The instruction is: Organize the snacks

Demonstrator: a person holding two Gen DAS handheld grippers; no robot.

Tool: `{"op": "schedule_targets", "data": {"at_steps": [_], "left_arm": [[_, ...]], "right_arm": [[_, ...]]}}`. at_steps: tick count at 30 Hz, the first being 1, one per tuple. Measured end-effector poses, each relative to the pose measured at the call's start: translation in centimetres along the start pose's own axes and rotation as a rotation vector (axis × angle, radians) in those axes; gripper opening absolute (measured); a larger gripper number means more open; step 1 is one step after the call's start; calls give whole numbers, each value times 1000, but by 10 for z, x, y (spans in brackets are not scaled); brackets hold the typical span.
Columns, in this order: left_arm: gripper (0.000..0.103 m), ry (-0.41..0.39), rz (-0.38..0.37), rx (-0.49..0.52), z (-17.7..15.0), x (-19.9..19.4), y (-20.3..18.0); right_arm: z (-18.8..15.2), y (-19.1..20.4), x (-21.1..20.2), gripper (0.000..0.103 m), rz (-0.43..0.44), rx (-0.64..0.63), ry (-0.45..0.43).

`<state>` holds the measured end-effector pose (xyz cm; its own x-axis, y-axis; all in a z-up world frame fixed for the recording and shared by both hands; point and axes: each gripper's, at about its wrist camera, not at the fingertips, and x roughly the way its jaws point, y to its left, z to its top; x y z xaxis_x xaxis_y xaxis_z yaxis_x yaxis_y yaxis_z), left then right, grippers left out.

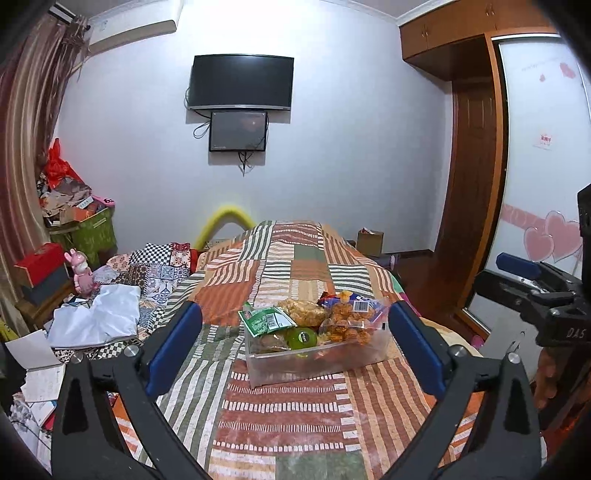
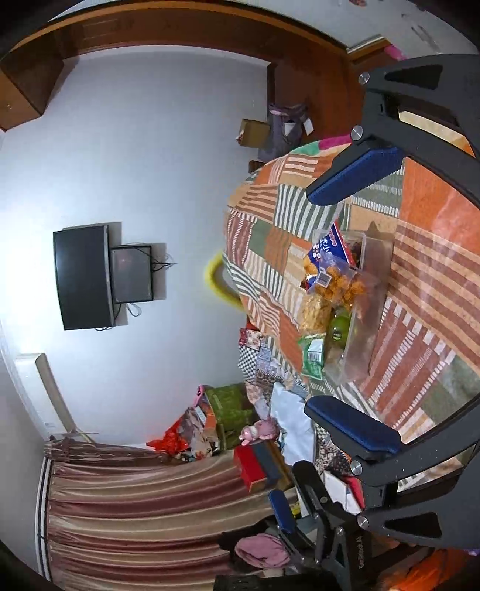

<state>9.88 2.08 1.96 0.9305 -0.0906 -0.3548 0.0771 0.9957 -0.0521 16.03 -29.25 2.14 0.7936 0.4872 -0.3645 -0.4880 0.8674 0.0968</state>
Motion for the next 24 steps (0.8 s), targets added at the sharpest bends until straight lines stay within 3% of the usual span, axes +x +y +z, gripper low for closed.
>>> {"op": "schedule_targets", "data": {"at_steps": [24], "left_arm": [[103, -5, -15, -10, -14, -20, -5]], "right_arm": [[-21, 8, -16, 103, 10, 24, -4]]}}
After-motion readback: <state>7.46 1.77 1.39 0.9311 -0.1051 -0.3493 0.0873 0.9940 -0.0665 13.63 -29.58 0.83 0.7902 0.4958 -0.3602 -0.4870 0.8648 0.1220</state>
